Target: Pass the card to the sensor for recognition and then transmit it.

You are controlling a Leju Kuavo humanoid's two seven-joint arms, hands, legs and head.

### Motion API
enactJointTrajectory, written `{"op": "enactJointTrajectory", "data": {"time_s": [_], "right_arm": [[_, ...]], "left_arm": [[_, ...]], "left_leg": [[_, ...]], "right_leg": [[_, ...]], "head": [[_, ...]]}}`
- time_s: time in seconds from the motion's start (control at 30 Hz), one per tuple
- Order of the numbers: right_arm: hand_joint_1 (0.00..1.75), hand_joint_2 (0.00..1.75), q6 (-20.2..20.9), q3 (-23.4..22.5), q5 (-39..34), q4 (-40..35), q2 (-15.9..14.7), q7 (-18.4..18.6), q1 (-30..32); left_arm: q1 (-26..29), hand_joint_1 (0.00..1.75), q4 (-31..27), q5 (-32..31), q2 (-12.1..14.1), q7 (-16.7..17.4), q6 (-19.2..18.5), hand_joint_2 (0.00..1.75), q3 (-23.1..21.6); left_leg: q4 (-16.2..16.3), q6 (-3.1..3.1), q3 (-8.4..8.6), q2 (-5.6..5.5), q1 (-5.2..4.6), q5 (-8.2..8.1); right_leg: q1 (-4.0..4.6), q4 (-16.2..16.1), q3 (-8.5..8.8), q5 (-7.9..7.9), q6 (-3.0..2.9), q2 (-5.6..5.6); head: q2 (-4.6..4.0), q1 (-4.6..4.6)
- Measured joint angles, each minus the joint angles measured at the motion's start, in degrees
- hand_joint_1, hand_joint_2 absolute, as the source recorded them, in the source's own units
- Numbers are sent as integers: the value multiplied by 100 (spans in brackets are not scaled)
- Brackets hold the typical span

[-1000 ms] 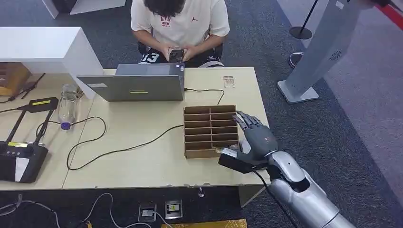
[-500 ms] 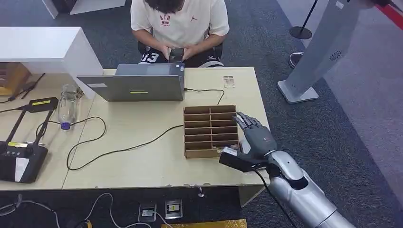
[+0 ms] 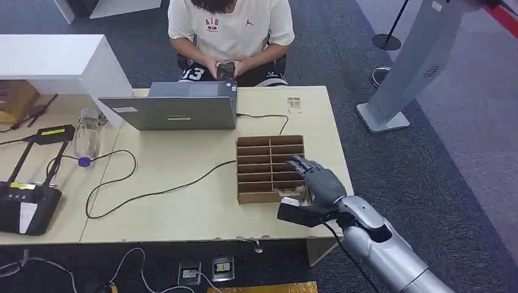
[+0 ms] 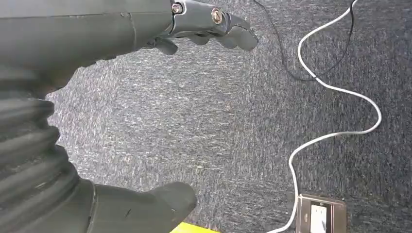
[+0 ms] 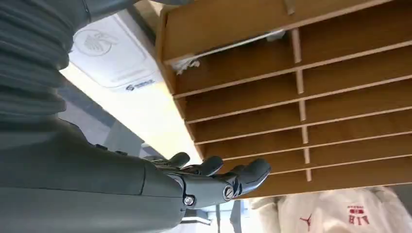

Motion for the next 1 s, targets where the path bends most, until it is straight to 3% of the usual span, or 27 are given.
{"op": "enactJointTrajectory", "data": {"time_s": [0.3,0.67,0.7,0.73,0.83,1.0], "right_arm": [[0,175,-44,136,-103,-15,41,-87,2],[0,175,-453,227,37,-13,68,-100,0],[19,175,-461,231,48,-11,70,-100,0],[138,175,-461,236,50,-9,74,-100,0],[157,175,-459,273,57,4,83,-98,-7],[154,175,-429,299,59,15,83,-61,-28]], "left_arm": [[-4,0,0,-2,2,-13,2,175,0],[-30,0,0,-2,2,-11,2,175,0],[-32,0,0,-2,2,-13,2,175,0],[-32,0,0,-2,2,-13,2,175,0],[-37,0,0,0,2,-13,2,175,0],[-37,0,0,18,20,-13,2,175,0]], "left_leg": [[0,0,1,0,0,0],[0,0,1,0,0,0],[0,0,1,0,0,0],[0,0,1,0,0,0],[0,0,0,0,0,0],[0,0,0,0,0,0]], "right_leg": [[0,0,0,0,0,0],[0,0,0,0,0,0],[0,0,0,0,0,0],[0,0,0,0,0,0],[0,0,0,0,0,0],[0,0,0,0,0,0]], "head": [[0,0],[0,0],[0,0],[0,0],[0,0],[0,-2]]}}
